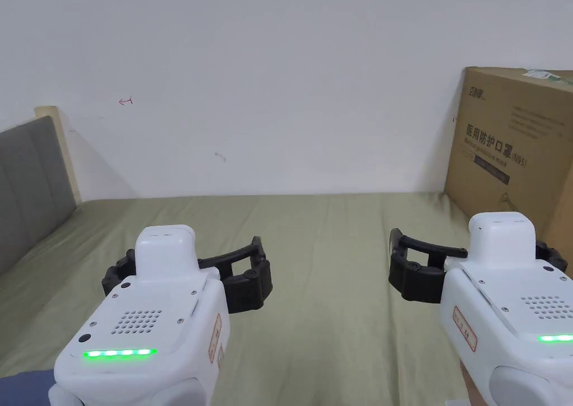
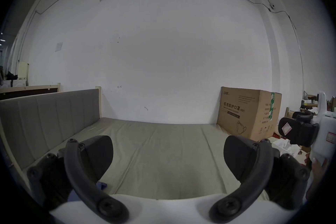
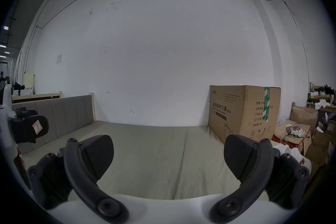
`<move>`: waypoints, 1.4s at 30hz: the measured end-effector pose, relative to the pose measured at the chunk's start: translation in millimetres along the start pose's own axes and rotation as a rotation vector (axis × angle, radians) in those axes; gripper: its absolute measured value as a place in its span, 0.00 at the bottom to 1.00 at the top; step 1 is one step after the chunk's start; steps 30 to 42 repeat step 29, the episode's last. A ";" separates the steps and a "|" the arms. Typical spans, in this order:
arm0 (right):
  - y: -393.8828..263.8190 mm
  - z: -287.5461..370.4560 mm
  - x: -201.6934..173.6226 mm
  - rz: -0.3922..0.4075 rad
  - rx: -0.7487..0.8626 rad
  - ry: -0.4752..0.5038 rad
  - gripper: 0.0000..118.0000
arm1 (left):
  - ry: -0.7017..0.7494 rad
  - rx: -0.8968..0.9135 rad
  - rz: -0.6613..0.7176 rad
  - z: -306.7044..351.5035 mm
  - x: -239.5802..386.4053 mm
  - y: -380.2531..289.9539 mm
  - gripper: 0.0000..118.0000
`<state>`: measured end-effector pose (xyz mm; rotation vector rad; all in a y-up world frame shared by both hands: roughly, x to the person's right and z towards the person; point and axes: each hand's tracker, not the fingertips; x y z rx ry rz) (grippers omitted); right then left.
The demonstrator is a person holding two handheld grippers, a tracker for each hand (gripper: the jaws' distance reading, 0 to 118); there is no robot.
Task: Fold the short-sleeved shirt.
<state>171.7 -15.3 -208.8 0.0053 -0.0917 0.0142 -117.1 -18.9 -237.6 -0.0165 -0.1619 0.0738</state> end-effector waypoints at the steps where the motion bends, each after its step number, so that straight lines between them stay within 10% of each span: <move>1: -0.4 -0.3 -0.2 0.000 -0.001 0.001 1.00 | 0.004 -0.005 0.001 -1.0 -0.2 -0.3 1.00; 42: -12.1 -7.2 -2.6 -0.027 -0.046 0.015 1.00 | 0.055 -0.080 0.033 -15.6 0.2 -9.4 1.00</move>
